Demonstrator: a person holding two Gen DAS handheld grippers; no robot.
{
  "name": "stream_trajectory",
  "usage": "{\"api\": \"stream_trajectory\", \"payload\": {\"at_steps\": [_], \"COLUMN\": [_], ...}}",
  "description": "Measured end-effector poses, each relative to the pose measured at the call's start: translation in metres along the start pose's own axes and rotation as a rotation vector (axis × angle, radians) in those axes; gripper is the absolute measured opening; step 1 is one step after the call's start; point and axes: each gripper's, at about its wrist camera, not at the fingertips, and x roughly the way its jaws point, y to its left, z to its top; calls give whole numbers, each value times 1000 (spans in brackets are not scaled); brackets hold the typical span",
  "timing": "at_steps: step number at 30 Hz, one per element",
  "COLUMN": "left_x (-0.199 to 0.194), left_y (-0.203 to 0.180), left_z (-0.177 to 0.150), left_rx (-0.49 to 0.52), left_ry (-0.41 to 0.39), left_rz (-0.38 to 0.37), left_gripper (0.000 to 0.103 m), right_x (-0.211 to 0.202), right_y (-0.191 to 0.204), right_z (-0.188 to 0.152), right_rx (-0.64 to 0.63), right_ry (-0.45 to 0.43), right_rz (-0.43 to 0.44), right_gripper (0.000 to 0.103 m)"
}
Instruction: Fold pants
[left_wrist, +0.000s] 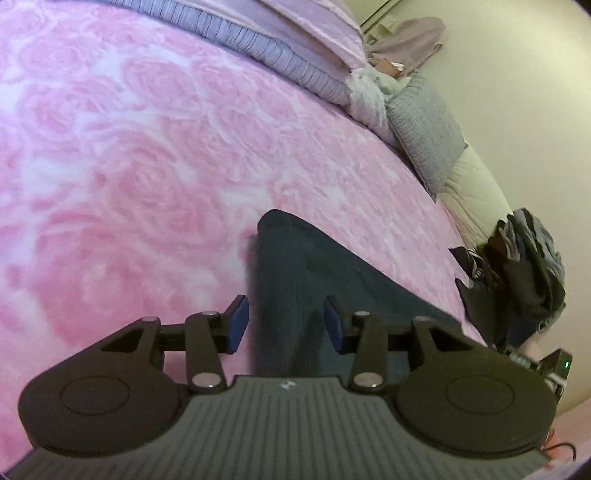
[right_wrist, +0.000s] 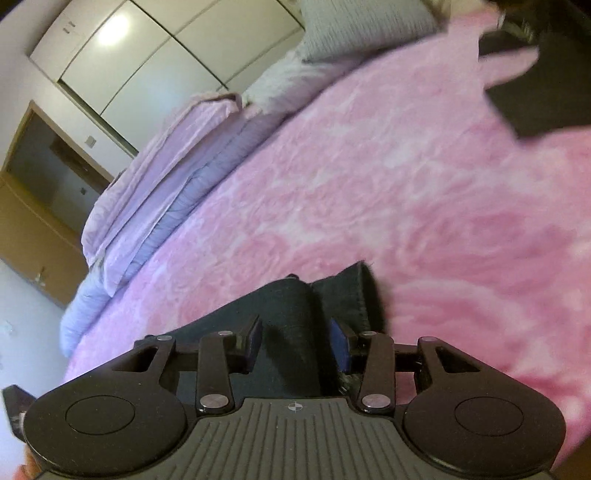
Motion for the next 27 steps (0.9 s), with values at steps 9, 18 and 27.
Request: {"api": "stream_trajectory", "payload": {"at_steps": [9, 18, 27], "left_x": [24, 39, 33], "left_y": [-19, -34, -89], "left_z": [0, -1, -4], "left_rx": [63, 176, 453], "left_ry": [6, 15, -92], "left_rz": [8, 85, 178], "left_gripper": [39, 36, 28], "right_x": [-9, 9, 1], "right_y": [3, 5, 63], "right_z": [-4, 2, -7], "right_rx": [-9, -41, -420], "right_ry": [-87, -58, -158], "right_rz": [-64, -186, -308], "right_gripper": [1, 9, 21]}}
